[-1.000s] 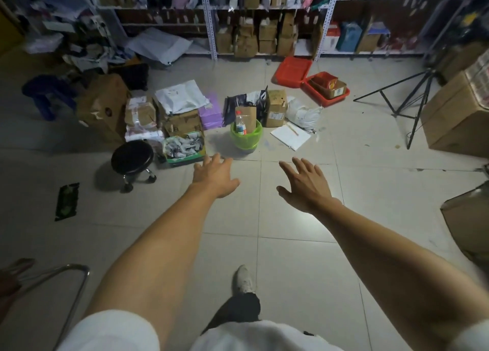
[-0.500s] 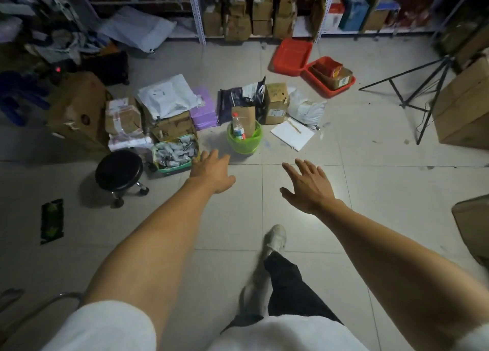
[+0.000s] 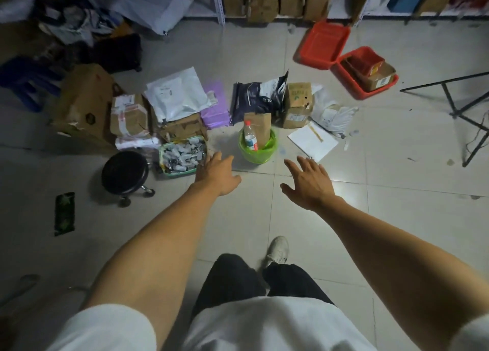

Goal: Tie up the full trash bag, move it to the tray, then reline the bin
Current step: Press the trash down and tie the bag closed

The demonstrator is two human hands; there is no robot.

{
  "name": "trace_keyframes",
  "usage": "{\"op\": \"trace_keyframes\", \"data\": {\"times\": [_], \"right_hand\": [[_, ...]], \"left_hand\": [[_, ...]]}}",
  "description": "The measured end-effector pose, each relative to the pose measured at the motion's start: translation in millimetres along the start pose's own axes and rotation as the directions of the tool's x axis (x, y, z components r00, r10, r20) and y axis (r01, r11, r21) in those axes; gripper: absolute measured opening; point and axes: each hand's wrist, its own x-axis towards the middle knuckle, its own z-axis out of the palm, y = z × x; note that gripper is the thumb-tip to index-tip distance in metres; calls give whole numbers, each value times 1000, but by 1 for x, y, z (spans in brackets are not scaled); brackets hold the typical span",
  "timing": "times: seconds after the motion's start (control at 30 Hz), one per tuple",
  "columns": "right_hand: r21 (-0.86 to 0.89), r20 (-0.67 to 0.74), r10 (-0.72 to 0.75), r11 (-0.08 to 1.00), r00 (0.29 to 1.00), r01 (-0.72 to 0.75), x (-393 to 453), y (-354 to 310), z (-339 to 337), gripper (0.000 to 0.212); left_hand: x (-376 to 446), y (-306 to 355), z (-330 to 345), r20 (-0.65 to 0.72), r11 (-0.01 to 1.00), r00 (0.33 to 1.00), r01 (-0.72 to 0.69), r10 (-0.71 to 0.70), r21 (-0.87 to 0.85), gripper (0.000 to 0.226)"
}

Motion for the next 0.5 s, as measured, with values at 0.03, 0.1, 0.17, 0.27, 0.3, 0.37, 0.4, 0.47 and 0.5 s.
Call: {"op": "trace_keyframes", "data": {"times": [0.03, 0.1, 0.17, 0.27, 0.3, 0.37, 0.4, 0.47, 0.5], "right_hand": [[4, 7, -3, 1000, 1000, 3, 12, 2, -3, 73], [8, 20, -9, 1000, 1000, 9, 34, 5, -7, 73], [10, 40, -8, 1000, 999, 8, 56, 7, -9, 73], [6, 79, 9, 1000, 997, -9, 88, 8, -7, 74], [3, 88, 15, 1000, 996, -15, 100, 8, -6, 74], [2, 107, 34, 999, 994, -34, 126, 4, -4, 74], [2, 111, 43, 999, 993, -43, 138, 3, -3, 74], [11, 118, 74, 997, 990, -76, 172, -2, 0, 73], [13, 115, 83, 996, 990, -85, 181, -4, 1, 73]], "left_hand": [[11, 1, -3, 5, 1000, 1000, 2, -2, -6, 71], [33, 2, -10, 19, 1000, 1000, 0, 0, -4, 70], [57, 1, -16, 31, 1000, 1000, -7, 7, 2, 69], [95, -1, -23, 46, 1000, 998, -32, 32, -2, 69], [109, -3, -25, 54, 999, 997, -46, 46, -5, 68], [138, -9, -27, 59, 997, 995, -76, 76, -10, 67], [151, -12, -28, 52, 996, 995, -88, 89, -13, 67], [186, -22, -31, 53, 993, 992, -117, 117, -4, 66], [197, -25, -30, 46, 992, 991, -126, 126, 4, 66]]}}
